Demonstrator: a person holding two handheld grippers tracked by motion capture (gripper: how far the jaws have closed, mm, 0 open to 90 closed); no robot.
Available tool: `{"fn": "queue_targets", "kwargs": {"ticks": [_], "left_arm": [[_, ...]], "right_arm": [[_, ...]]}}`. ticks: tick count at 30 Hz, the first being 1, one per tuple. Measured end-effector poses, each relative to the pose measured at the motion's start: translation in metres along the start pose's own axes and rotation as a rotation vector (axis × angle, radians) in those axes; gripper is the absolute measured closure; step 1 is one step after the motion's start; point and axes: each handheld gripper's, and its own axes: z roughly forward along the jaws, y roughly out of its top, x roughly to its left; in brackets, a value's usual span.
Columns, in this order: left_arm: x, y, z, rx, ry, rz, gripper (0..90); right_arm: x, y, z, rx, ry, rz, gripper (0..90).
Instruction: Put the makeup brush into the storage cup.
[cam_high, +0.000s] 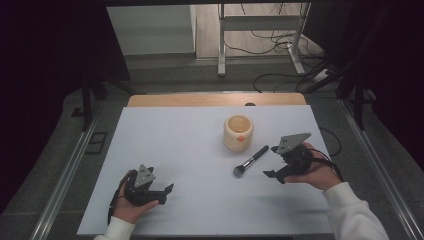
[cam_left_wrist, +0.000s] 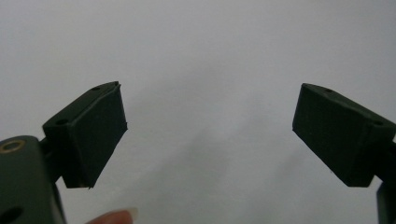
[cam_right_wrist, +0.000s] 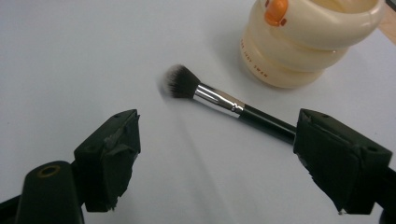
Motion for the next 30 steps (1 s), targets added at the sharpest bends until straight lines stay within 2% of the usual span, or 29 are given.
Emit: {"fn": "queue_targets", "kwargs": {"ticks": [10, 14, 19, 24, 27, 30], "left_arm": [[0.0, 0.0, 0.001, 0.002, -0.001, 0.001, 10.7], [0.0, 0.0, 0.001, 0.001, -0.002, 0.002, 10.6], [0.0, 0.0, 0.0, 0.003, -0.001, 0.004, 10.6], [0.001, 0.0, 0.0, 0.008, -0.004, 0.007, 10.7], [0.001, 0.0, 0.001, 0.011, -0.005, 0.006, 10.7], [0.001, 0.0, 0.0, 0.011, -0.002, 0.004, 10.7]], "right_arm": [[-0.003, 0.008, 0.005, 0.024, 0.027, -0.055, 17.4], [-0.003, 0.012, 0.011, 0.045, 0.058, -0.098, 19.5], [-0.004, 0.018, 0.015, 0.059, 0.07, -0.129, 20.5], [-0.006, 0.024, 0.022, 0.073, 0.079, -0.184, 20.8], [-0.007, 0.025, 0.026, 0.07, 0.084, -0.202, 20.9], [-0.009, 0.027, 0.034, 0.081, 0.101, -0.249, 20.8]]}}
